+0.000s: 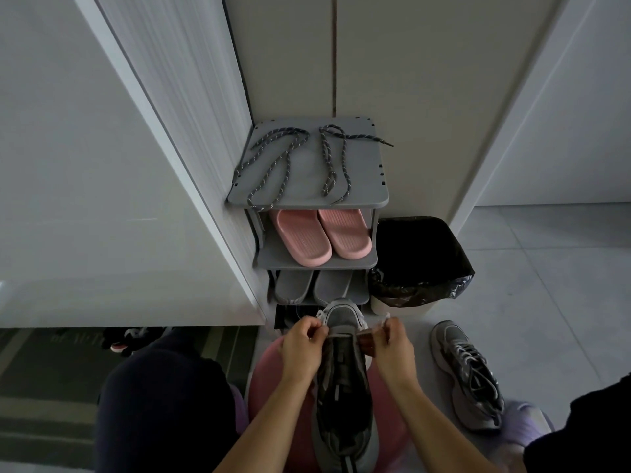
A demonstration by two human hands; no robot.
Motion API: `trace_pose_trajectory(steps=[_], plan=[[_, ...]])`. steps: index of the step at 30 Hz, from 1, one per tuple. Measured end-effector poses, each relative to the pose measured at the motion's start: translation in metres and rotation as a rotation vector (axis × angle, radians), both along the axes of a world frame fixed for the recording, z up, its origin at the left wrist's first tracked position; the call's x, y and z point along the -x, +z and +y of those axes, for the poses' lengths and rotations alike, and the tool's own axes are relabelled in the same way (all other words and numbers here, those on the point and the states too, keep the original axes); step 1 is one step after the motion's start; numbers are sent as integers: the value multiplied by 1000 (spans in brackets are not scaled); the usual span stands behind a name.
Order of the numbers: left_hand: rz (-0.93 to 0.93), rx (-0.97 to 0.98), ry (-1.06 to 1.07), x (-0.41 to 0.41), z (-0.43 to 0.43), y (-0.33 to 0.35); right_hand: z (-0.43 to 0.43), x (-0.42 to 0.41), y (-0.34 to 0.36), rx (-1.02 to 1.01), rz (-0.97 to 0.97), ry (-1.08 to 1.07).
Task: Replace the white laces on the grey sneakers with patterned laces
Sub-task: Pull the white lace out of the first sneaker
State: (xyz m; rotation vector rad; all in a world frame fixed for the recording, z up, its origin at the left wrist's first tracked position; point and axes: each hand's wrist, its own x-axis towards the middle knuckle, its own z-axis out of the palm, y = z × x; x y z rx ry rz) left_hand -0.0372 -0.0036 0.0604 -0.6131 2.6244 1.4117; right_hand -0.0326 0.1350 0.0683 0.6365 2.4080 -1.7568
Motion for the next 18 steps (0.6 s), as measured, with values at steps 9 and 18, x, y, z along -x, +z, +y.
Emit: trace_pose_trajectory(steps=[9, 18], plan=[[24, 180, -108, 1, -2, 6, 1, -5, -4, 680, -62, -228], [28, 170, -111, -2, -1, 4, 4, 4, -3, 528, -3, -222]])
